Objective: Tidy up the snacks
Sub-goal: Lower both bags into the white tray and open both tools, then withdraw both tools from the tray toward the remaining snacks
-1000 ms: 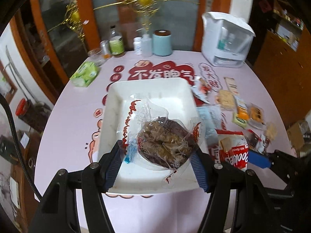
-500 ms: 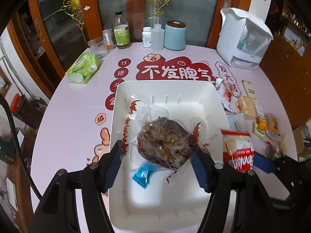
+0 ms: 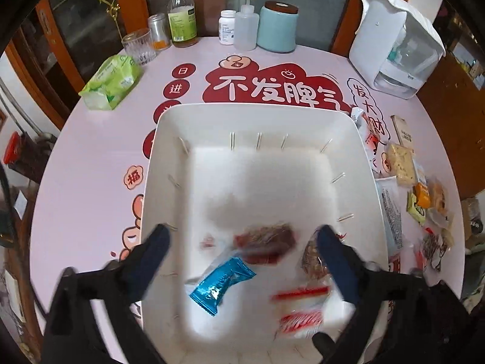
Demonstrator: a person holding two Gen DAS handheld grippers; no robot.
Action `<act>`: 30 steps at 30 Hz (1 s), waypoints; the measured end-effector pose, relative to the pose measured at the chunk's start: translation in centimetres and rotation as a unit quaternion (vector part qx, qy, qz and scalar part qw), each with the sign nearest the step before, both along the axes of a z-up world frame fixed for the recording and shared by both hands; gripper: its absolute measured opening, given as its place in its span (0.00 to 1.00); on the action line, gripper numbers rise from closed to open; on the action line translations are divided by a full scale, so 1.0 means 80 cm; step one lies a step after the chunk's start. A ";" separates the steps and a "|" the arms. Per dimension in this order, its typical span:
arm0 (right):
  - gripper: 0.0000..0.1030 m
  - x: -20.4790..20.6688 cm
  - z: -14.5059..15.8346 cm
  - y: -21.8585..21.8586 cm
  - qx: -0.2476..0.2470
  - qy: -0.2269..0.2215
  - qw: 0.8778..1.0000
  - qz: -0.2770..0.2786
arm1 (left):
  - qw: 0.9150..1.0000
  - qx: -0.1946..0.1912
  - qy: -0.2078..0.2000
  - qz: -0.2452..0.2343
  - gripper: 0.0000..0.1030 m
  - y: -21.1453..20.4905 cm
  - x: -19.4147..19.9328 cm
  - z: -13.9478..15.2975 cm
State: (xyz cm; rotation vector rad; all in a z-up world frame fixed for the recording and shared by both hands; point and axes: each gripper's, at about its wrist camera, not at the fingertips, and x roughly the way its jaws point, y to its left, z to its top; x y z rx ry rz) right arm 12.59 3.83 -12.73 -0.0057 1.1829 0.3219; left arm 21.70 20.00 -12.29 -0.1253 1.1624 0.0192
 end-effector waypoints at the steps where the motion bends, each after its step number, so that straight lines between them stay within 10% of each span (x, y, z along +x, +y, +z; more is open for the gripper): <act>1: 0.84 -0.002 -0.001 0.000 0.002 0.002 1.000 0.001 | 1.000 -0.002 -0.003 0.003 0.99 0.000 -0.001 0.000; 30: 0.84 -0.034 0.024 -0.002 -0.010 -0.008 1.000 0.000 | 1.000 -0.003 -0.022 0.005 0.99 0.012 -0.052 0.036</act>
